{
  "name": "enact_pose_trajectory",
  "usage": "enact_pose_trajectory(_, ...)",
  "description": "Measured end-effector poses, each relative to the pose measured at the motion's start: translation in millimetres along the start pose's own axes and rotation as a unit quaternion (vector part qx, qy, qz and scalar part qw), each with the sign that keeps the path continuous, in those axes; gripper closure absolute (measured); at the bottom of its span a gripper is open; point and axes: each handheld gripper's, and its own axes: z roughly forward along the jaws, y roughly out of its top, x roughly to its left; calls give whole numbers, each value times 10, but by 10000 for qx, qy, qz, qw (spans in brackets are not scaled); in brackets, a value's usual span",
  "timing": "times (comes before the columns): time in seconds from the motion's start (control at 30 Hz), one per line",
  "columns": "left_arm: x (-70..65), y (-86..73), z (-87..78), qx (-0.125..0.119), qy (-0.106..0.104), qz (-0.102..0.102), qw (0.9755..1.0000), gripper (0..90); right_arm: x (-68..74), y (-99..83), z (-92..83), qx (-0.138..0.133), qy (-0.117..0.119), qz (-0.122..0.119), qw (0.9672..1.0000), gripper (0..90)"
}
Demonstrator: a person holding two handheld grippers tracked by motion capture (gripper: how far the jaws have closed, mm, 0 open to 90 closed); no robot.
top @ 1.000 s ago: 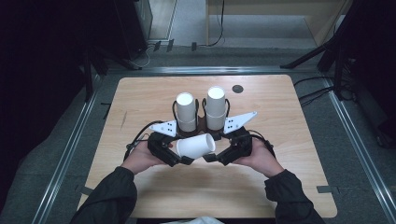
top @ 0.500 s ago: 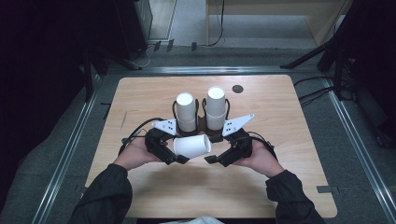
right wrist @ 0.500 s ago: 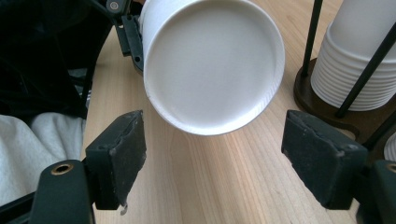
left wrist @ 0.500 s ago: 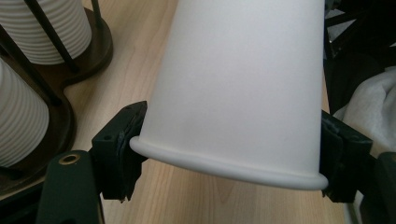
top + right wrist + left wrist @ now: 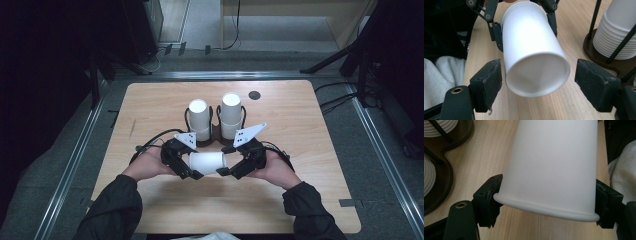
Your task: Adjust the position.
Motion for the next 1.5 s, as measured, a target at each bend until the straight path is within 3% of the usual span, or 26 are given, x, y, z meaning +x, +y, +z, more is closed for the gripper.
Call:
enact_pose_trajectory(0.2, -14, 41, 80, 240, -172, 8, 9996, 231, 20, 4, 109, 201, 69, -89, 9997, 227)
enact_pose_trajectory(0.4, -25, 41, 147, 399, -206, -45, 9990, 227, 42, 12, 234, 371, 199, -148, 9990, 265)
enact_pose_trajectory(0.8, -45, 45, 160, 391, -230, 70, 9989, 222, 73, 20, 286, 489, 335, -232, 9980, 322)
enact_pose_trajectory(0.93, -48, 24, 146, 154, -211, 53, 9996, 194, 78, 32, 266, 459, 307, -266, 9981, 316)
enact_pose_trajectory(1.0, -39, 27, 129, 60, -237, -43, 9997, 124, 77, 35, 250, 450, 309, -256, 9982, 316)
enact_pose_trajectory(1.1, -26, 30, 95, -106, -147, -128, 9998, 92, 64, 35, 221, 395, 279, -239, 9985, 315)
enact_pose_trajectory(1.33, -13, 11, 34, -472, -88, -154, 9987, 92, 35, 45, 124, 174, 212, -162, 9995, 314)
enact_pose_trajectory(1.5, -26, 5, 1, -774, -80, -228, 9967, 93, 13, 54, 30, -72, 184, -108, 9997, 313)
